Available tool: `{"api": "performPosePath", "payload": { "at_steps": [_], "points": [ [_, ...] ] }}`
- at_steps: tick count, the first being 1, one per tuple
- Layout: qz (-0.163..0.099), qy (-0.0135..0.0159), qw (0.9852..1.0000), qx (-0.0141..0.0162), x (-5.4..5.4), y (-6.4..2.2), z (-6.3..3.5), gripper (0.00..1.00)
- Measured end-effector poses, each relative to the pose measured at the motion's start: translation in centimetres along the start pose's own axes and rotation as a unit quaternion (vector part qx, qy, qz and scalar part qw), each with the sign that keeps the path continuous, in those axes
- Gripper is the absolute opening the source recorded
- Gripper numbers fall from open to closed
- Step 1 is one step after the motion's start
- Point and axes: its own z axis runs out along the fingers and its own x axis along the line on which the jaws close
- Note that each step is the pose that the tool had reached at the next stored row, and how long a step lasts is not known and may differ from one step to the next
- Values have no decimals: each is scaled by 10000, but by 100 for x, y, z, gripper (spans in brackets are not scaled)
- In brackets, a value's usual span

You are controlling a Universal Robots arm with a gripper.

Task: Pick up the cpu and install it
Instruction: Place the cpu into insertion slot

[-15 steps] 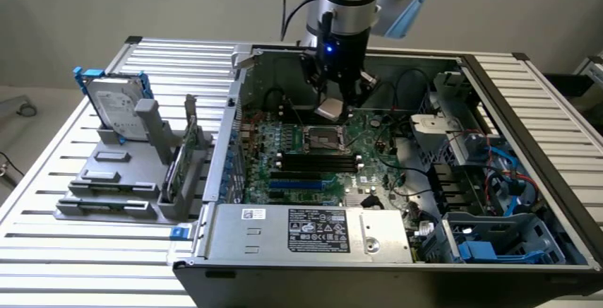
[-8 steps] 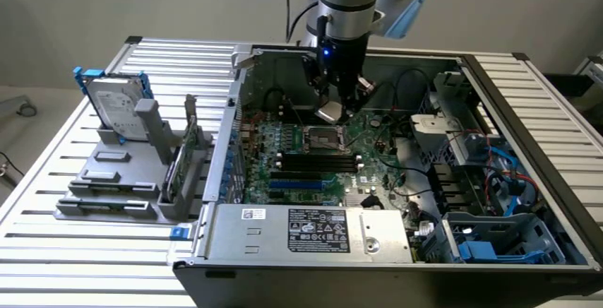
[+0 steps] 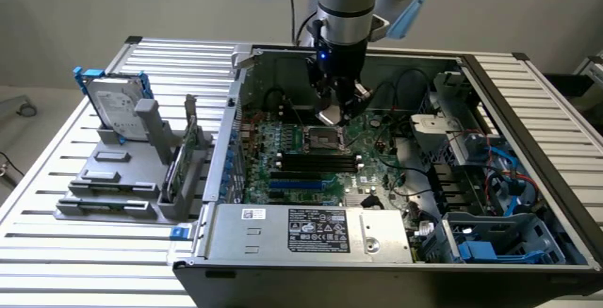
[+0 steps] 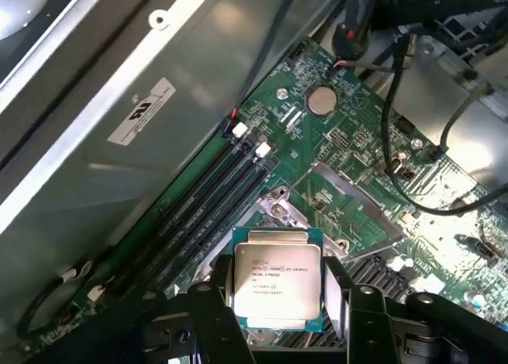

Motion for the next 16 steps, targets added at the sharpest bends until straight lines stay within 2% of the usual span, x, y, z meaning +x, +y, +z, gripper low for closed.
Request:
{"api": "performPosePath", "payload": {
  "at_steps": [3,6,10,16],
  "points": [
    [271,-28,9996,-6,-1,-3,28,55],
    [544,-56,9985,-12,-1,-6,57,55],
    [882,-90,9961,-18,-2,-9,87,55],
    [1278,-126,9917,-20,-3,-11,107,55]
  ]
}}
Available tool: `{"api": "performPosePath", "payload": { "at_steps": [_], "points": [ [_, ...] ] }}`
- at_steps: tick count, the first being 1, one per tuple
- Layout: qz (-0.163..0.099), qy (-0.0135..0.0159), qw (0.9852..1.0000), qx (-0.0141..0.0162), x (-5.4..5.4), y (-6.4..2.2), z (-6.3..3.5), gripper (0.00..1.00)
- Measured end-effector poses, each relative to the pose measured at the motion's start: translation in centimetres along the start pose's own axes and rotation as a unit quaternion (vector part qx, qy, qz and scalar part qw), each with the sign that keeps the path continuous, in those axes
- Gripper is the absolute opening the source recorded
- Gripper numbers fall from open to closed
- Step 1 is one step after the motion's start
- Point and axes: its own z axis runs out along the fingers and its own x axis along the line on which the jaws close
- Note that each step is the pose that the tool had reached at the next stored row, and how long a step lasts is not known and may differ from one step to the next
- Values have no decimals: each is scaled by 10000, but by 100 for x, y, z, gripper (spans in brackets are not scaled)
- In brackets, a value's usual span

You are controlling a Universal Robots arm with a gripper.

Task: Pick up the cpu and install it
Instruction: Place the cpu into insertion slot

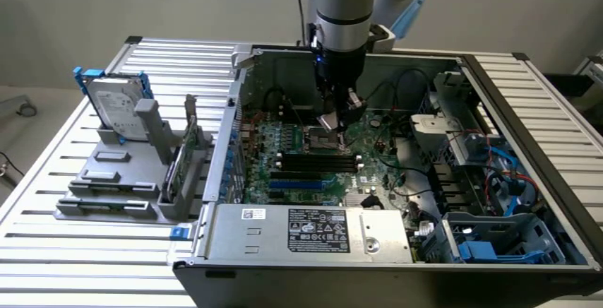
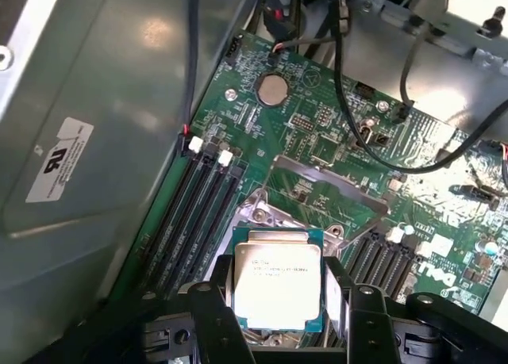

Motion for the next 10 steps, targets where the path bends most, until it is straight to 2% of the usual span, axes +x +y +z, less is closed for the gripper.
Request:
{"api": "performPosePath", "payload": {
  "at_steps": [10],
  "points": [
    [478,-21,9988,51,4,-10,2,55]
  ]
}}
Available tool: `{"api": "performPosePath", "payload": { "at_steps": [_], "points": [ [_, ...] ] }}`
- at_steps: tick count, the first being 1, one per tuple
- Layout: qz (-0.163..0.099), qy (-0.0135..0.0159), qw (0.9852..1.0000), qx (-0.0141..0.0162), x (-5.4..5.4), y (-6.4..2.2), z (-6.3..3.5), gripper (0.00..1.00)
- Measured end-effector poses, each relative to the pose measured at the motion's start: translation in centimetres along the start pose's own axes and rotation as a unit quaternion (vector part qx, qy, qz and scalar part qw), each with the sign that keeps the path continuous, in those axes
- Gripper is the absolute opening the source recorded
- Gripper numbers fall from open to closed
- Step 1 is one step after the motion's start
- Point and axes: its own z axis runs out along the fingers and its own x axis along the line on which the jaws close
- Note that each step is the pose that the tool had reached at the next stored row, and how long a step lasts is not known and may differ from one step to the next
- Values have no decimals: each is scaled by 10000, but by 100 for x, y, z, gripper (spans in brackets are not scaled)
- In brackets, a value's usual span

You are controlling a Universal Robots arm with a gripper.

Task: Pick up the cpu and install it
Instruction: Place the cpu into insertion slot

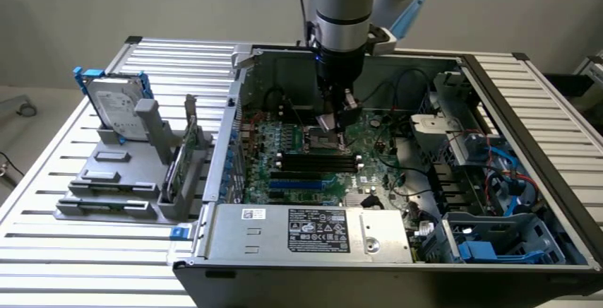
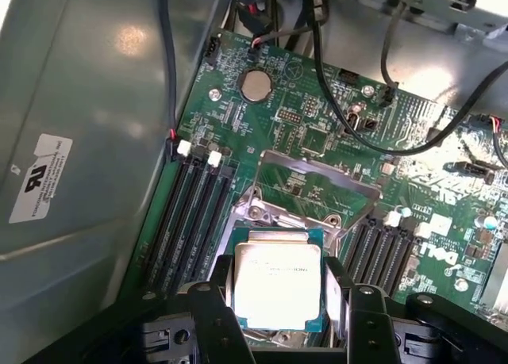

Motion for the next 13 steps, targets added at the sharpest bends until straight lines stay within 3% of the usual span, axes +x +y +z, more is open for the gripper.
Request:
{"api": "performPosePath", "payload": {
  "at_steps": [7,13],
  "points": [
    [337,-14,9994,37,2,-6,1,55],
    [759,-46,9971,34,1,-8,25,55]
  ]
}}
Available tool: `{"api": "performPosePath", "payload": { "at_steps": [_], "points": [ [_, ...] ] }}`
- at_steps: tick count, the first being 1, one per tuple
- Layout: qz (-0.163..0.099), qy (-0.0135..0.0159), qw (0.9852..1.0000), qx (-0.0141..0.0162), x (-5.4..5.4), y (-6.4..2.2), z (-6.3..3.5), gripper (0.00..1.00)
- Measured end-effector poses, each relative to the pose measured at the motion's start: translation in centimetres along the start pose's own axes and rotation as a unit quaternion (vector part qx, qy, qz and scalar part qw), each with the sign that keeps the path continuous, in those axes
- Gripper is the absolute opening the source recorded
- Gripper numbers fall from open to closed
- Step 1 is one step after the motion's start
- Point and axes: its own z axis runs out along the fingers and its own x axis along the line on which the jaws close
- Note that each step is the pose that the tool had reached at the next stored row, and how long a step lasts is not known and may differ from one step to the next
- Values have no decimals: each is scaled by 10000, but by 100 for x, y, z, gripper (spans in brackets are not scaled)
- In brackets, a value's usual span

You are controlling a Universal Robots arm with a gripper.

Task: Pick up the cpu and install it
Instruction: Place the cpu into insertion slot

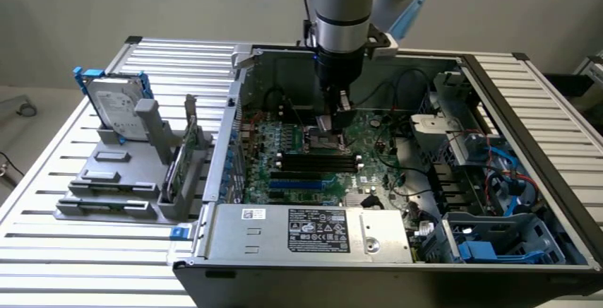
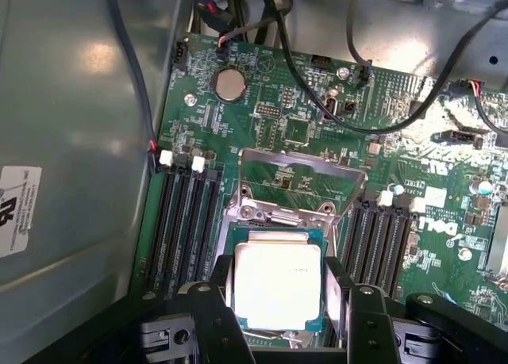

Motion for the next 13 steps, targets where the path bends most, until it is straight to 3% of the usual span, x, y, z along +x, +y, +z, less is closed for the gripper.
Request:
{"api": "performPosePath", "payload": {
  "at_steps": [7,13],
  "points": [
    [435,-33,9990,-15,0,-9,60,55],
    [594,-44,9982,-5,10,-55,66,55]
  ]
}}
